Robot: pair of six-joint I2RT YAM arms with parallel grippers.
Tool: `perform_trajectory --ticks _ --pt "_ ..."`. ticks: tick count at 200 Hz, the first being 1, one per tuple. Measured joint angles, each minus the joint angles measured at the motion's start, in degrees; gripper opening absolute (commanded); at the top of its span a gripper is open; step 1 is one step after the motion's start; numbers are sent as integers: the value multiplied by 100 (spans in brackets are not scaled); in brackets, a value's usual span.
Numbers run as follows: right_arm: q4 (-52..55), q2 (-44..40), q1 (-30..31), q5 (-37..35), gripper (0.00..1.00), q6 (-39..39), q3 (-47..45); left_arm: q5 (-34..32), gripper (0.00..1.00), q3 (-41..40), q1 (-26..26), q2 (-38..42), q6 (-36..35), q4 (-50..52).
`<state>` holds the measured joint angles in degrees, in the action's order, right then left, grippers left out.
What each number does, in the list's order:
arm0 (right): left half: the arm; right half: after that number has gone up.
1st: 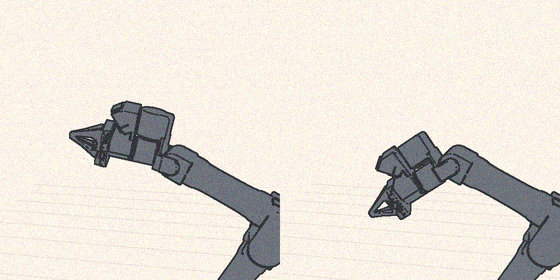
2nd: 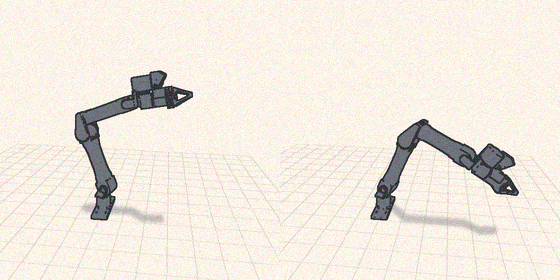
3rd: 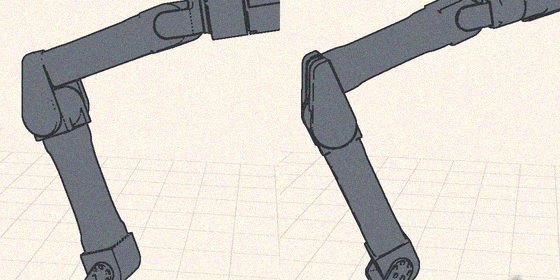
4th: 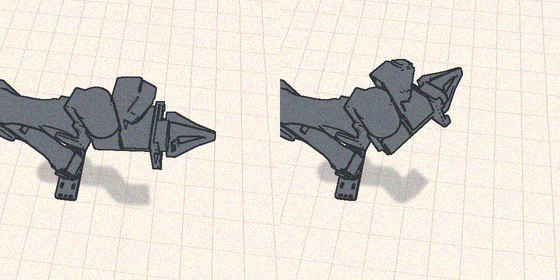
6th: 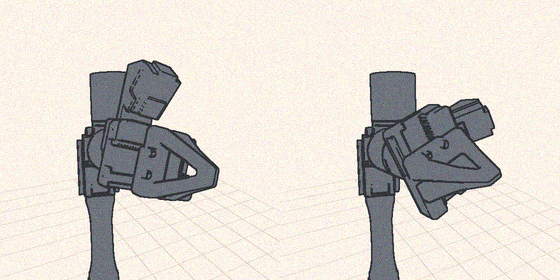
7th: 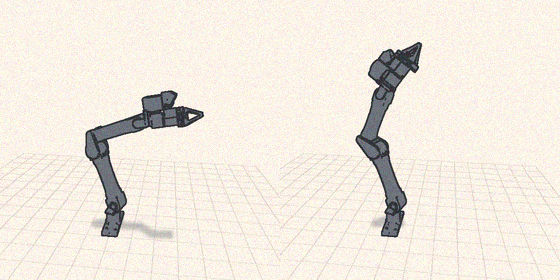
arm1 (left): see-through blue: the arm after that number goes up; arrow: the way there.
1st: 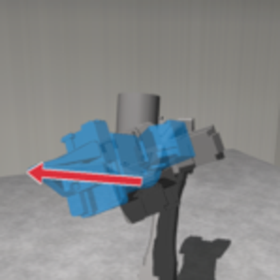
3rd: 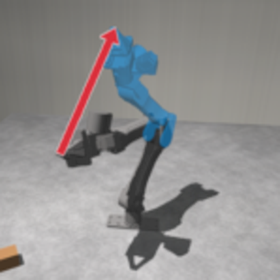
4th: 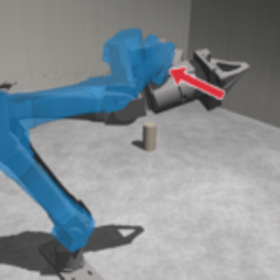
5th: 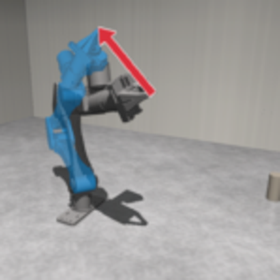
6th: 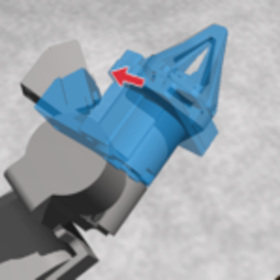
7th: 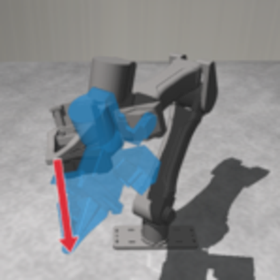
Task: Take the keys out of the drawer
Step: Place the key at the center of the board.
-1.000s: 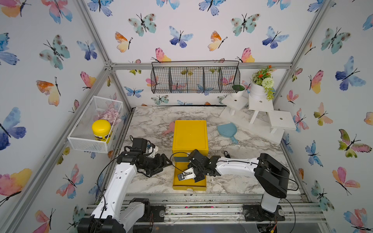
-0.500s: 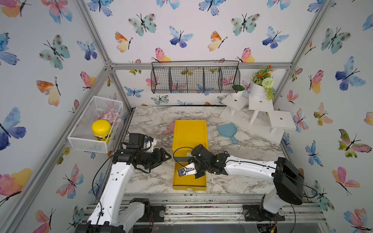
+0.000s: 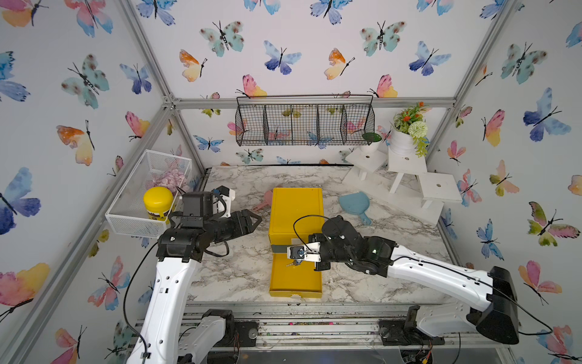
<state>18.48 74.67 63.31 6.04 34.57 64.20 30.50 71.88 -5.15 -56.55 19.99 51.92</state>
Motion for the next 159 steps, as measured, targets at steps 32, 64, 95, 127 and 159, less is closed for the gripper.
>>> perform_trajectory --ticks 32,64,95,127,159 --pt "422 -710 0 -393 6 -750 -175 31 72 33 -142 127 -63 -511" --pt "741 -1351 0 -839 5 -1436 -820 -63 73 15 -907 162 -59 -1213" --pt "831 -1864 -2 -1156 5 -1928 -1585 -393 73 72 -2033 -85 -256 -1541" --pt "748 -1926 -46 -1226 5 -2144 -2177 -715 73 87 -2802 -551 -577 -1650" --pt "415 -1539 -96 -1178 4 -2146 -2380 -916 73 72 -3023 -745 -719 -1655"
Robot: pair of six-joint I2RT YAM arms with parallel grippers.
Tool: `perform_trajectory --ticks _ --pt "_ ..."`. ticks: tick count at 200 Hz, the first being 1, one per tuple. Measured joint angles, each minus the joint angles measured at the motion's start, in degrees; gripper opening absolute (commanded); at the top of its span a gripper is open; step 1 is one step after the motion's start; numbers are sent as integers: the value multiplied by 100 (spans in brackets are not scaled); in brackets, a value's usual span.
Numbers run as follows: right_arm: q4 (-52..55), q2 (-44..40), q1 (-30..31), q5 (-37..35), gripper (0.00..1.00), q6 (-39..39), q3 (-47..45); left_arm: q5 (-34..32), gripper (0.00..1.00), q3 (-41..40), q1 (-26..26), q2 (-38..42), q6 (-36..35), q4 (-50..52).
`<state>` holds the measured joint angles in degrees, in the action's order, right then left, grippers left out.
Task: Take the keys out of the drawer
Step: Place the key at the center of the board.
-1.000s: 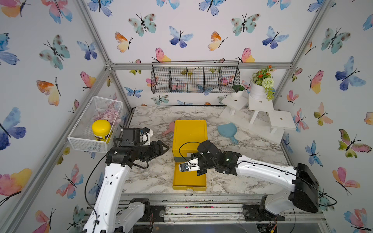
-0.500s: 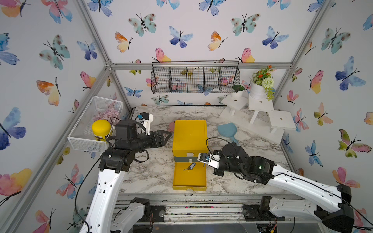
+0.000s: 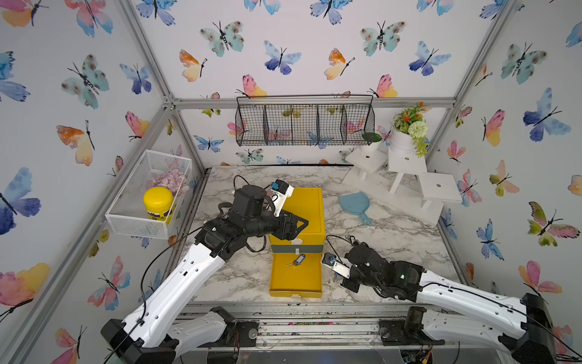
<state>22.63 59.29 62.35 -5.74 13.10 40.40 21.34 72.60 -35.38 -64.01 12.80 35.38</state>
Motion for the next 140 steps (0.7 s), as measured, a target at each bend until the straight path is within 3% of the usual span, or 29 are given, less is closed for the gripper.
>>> perform_trajectory --ticks 140 --pt "-1375 979 -658 964 5 584 -695 -680 74 85 0 76 -170 109"
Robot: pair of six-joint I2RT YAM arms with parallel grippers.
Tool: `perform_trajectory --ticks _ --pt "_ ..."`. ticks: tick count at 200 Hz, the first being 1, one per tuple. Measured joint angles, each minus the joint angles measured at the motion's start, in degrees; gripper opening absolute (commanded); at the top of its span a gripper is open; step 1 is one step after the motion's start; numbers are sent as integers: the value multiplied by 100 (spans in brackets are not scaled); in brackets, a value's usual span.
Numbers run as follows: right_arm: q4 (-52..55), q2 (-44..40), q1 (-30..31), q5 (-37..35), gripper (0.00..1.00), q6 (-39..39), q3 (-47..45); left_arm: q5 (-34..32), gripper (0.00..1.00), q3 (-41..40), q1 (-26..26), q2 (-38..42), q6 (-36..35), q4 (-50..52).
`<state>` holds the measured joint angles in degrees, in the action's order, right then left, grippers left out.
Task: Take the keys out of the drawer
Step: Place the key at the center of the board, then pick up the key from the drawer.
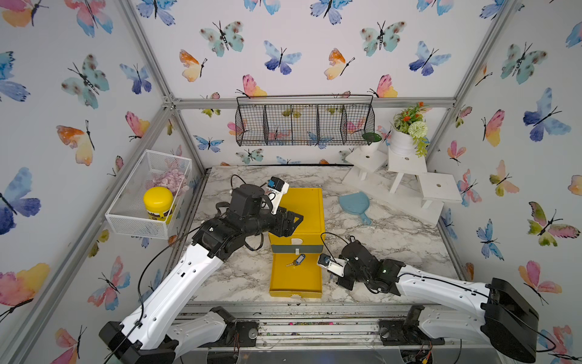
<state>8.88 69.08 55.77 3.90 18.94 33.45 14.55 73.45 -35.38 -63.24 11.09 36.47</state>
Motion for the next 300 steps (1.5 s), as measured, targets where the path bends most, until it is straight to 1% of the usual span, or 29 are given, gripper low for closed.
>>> perform_trajectory --ticks 33,42,54,67,112,137,161,197,223,264,300 --pt "-72 120 -37 107 6 81 0 -140 74 -13 0 127 7 70" --pt "-72 133 -48 116 11 92 0 -153 74 -15 0 149 7 70" --pt "-74 140 -59 120 20 122 0 -166 74 -17 0 164 7 72" --pt "-74 140 -61 109 24 131 0 -188 74 -20 0 166 7 74" --pt "15 -50 -61 -61 25 96 37 -317 74 -55 0 236 4 101" --pt "216 -280 -61 -173 25 26 271 -376 74 -127 0 361 2 98" --pt "365 -503 -61 -170 25 20 643 -400 74 -350 0 649 -136 66" --pt "874 -468 -61 72 25 236 1596 -409 75 -828 0 1366 -850 96" --pt "1235 -295 -15 278 27 680 2153 -404 75 -1088 0 1954 -1513 192" --pt "1517 243 254 334 26 1368 2470 -345 75 -1255 0 2643 -2374 531" --pt "1488 820 514 299 25 1766 2487 -240 75 -1296 0 2787 -3058 1008"
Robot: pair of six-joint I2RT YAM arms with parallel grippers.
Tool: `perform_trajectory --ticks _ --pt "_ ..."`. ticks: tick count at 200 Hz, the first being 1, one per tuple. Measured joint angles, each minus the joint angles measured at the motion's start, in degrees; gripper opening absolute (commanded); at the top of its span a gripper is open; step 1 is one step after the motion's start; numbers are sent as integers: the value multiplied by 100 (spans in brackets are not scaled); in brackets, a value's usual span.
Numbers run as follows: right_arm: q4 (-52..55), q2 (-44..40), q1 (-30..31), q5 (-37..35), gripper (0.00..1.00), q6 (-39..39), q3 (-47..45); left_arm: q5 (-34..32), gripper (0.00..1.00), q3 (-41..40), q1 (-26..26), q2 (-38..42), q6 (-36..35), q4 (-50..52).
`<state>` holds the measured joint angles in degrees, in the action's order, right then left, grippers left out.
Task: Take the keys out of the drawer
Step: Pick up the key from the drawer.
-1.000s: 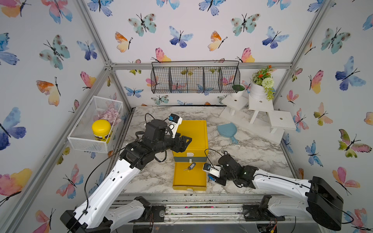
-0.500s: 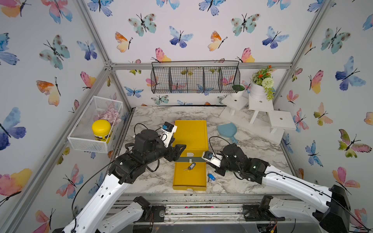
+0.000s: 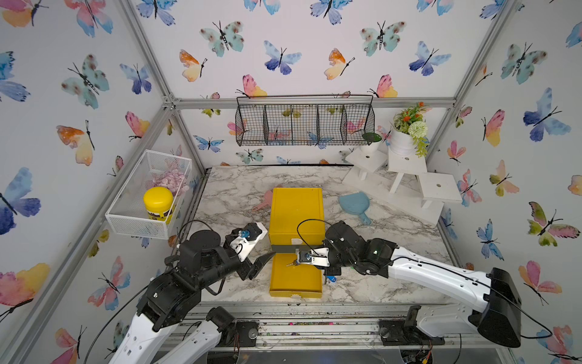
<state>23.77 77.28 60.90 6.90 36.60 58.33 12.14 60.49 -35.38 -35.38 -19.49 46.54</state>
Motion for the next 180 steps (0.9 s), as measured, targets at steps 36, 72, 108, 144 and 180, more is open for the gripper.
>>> perform_trajectory --ticks 36,72,108,144,180 --pt "-420 343 57 -85 26 -26 -144 -59 75 -85 0 63 -588 520" --pt "-1023 678 57 -350 27 -339 -511 -92 75 -212 0 55 -881 831" --pt "-1412 1060 57 -535 27 -667 -535 -122 76 -221 0 37 -1121 933" --pt "-1700 1255 61 -616 27 -804 -535 -208 76 -221 0 70 -1276 1038" --pt "-1823 1436 105 -721 27 -817 -535 -236 76 -221 0 111 -1357 1126"
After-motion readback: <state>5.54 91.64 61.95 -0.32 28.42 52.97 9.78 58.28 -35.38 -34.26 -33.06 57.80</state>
